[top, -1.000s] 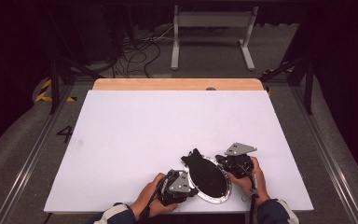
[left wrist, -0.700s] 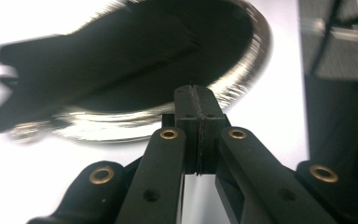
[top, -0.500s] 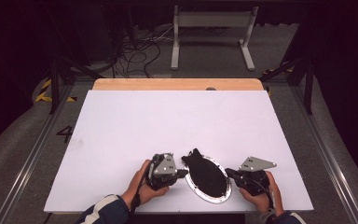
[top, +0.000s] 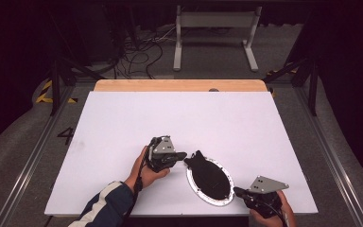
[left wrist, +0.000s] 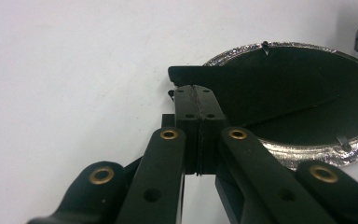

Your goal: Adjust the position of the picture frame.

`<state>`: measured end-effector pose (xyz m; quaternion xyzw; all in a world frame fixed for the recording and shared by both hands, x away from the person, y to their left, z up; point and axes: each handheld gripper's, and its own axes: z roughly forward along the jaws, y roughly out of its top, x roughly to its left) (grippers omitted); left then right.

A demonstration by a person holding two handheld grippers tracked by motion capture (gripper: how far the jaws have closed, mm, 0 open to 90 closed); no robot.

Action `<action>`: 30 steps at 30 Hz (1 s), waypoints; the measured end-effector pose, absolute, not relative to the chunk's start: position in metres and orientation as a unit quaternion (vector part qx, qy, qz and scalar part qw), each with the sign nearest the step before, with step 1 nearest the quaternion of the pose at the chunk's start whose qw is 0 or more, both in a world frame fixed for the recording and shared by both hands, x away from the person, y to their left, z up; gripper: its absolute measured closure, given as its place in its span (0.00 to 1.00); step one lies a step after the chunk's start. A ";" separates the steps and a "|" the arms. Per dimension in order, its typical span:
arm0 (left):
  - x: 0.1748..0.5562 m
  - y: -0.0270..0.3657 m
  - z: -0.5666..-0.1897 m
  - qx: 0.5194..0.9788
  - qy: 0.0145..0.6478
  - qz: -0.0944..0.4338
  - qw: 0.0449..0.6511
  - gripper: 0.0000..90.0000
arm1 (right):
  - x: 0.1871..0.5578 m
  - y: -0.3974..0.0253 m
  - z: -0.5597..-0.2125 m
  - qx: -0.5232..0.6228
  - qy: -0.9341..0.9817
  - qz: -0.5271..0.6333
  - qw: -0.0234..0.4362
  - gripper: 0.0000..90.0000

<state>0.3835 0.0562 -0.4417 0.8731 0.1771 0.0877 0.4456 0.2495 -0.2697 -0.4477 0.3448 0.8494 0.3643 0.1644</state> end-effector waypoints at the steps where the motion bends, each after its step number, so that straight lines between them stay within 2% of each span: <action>1: 0.384 0.053 -0.443 0.873 0.182 0.084 0.444 1.00 | 0.248 -0.270 -0.448 0.343 0.851 0.363 0.161 1.00; 11: 0.390 0.040 -0.452 0.885 0.189 0.098 0.415 1.00 | 0.238 -0.261 -0.455 0.304 0.869 0.369 0.125 1.00; 24: 0.399 0.054 -0.451 0.885 0.200 0.093 0.411 1.00 | 0.252 -0.254 -0.457 0.333 0.853 0.365 0.167 1.00; 26: 0.399 0.058 -0.449 0.888 0.195 0.094 0.405 1.00 | 0.259 -0.256 -0.458 0.340 0.848 0.376 0.153 1.00; 30: 0.399 0.065 -0.449 0.888 0.196 0.091 0.406 1.00 | 0.262 -0.252 -0.458 0.341 0.848 0.373 0.161 1.00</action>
